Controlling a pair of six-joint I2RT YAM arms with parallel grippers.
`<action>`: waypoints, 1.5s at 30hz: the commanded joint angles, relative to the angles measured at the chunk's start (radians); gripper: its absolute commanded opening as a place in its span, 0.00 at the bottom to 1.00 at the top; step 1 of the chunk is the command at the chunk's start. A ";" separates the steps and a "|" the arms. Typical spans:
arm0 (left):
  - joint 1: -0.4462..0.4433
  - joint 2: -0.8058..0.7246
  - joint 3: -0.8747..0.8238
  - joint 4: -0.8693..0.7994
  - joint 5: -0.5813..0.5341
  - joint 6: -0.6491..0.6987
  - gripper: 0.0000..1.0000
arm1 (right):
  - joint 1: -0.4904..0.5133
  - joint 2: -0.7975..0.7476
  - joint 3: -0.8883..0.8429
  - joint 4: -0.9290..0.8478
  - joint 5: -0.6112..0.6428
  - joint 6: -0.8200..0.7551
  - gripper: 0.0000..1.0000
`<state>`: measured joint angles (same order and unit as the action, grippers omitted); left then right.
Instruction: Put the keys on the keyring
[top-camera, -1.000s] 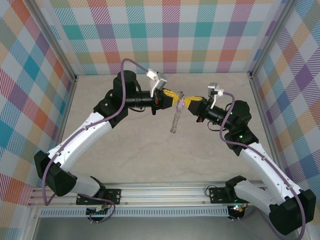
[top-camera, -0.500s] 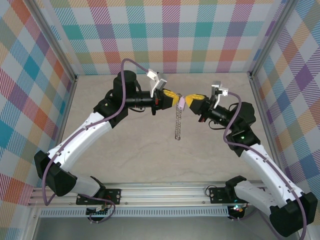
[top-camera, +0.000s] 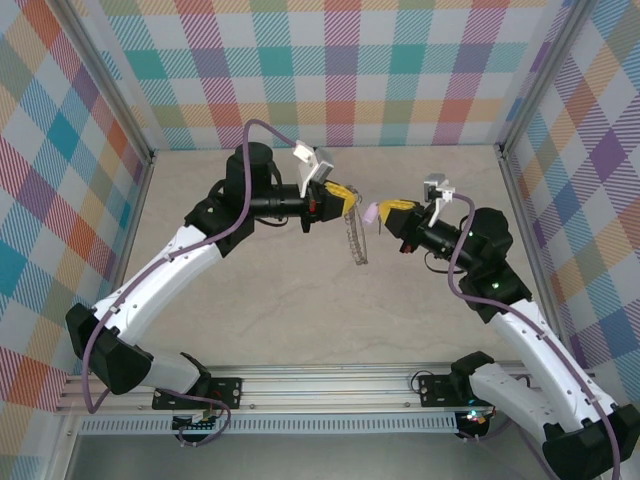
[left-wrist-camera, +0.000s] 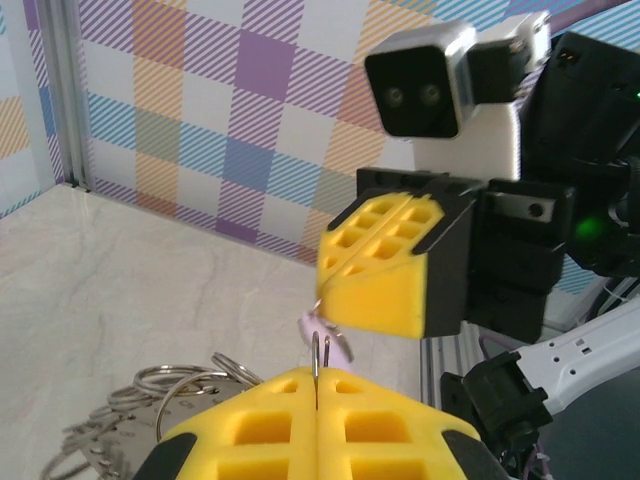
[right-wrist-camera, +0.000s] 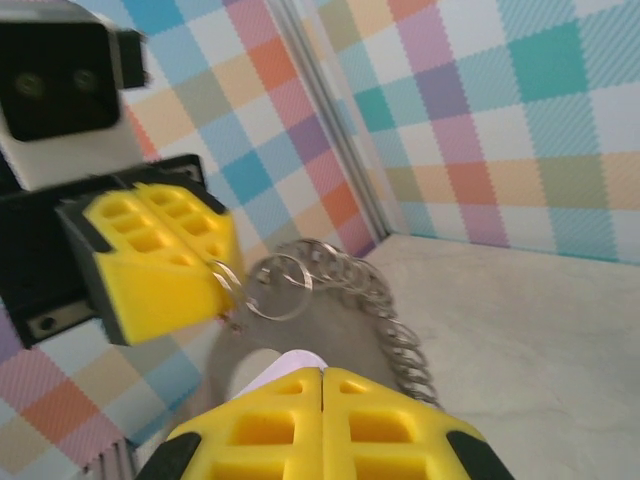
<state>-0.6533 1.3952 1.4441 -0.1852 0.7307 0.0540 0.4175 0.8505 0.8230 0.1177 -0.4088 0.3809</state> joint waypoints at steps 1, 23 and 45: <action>-0.017 -0.041 0.021 0.010 0.010 0.022 0.00 | -0.008 0.019 0.021 -0.069 0.047 -0.057 0.00; -0.017 0.001 0.002 0.049 0.033 -0.008 0.00 | 0.035 0.038 0.110 0.125 -0.100 0.100 0.00; -0.016 -0.008 0.018 0.034 0.019 0.013 0.00 | 0.033 0.031 0.068 0.053 -0.047 0.038 0.00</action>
<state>-0.6533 1.4014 1.4441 -0.1818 0.7410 0.0471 0.4477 0.8883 0.8974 0.1780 -0.4641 0.4541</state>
